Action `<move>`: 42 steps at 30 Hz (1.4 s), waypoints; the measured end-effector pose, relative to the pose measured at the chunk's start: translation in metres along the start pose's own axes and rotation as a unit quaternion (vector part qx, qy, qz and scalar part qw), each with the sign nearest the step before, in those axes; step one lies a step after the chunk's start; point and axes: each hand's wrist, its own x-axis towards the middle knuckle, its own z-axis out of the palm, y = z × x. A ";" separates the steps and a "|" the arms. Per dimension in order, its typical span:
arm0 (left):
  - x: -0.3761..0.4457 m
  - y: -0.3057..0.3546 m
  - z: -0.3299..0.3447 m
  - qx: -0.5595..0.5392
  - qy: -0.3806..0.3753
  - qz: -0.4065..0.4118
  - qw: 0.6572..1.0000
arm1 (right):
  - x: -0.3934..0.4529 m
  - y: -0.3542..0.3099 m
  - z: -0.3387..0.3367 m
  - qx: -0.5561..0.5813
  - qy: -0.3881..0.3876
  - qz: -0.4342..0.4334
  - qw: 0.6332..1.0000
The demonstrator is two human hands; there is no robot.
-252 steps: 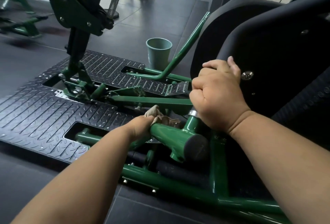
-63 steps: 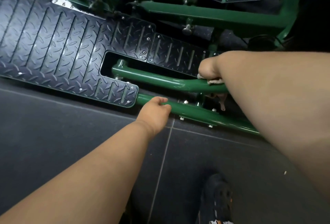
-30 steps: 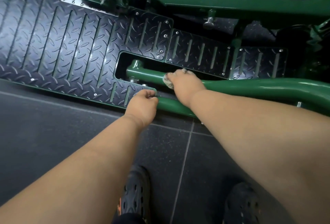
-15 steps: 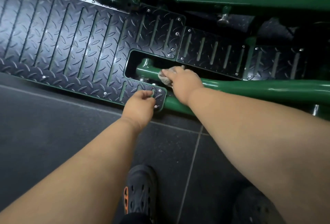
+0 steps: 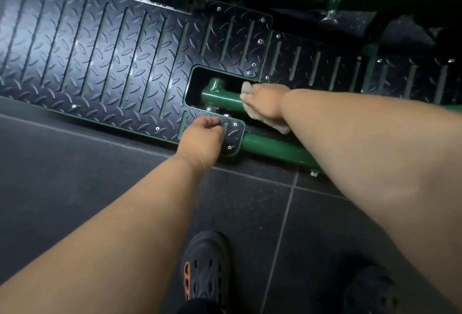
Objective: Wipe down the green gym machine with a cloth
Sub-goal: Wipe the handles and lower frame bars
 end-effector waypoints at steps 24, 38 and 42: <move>-0.031 0.008 -0.001 0.010 -0.003 0.000 1.000 | -0.041 -0.013 0.055 -0.188 0.116 -0.016 0.975; -0.140 0.075 -0.008 -0.007 -0.011 0.045 0.999 | -0.227 -0.027 -0.040 0.308 0.271 0.156 0.898; -0.193 0.098 -0.019 -0.027 -0.013 0.053 0.998 | -0.296 -0.039 -0.075 0.355 0.317 0.204 0.855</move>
